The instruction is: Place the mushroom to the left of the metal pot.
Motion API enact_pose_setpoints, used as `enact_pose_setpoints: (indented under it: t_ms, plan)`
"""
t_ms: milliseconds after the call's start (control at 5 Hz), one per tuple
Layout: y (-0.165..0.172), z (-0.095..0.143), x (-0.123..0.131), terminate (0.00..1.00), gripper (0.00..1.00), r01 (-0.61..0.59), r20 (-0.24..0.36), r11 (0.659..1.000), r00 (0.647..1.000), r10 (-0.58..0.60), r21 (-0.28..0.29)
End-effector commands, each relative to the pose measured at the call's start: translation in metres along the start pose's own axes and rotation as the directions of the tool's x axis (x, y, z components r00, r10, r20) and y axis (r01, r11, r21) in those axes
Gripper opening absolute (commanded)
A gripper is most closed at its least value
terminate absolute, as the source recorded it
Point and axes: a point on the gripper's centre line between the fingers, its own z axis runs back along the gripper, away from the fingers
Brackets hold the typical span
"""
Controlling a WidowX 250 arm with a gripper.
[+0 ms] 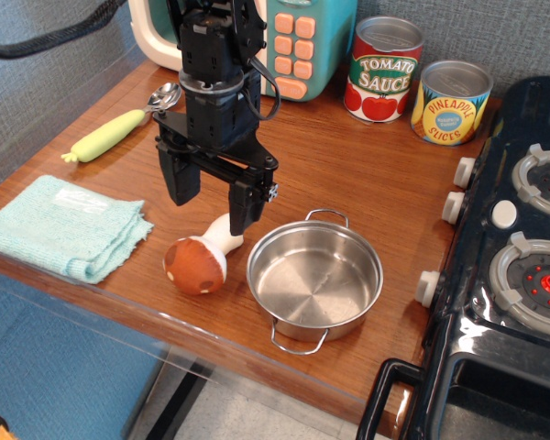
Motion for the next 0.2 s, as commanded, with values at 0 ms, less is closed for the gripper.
enact_pose_setpoints:
  t_ms: [0]
  plan:
    - [0.0029, 0.0136, -0.0005, 1.00, 1.00, 0.005, 0.038, 1.000, 0.999, -0.006, 0.009]
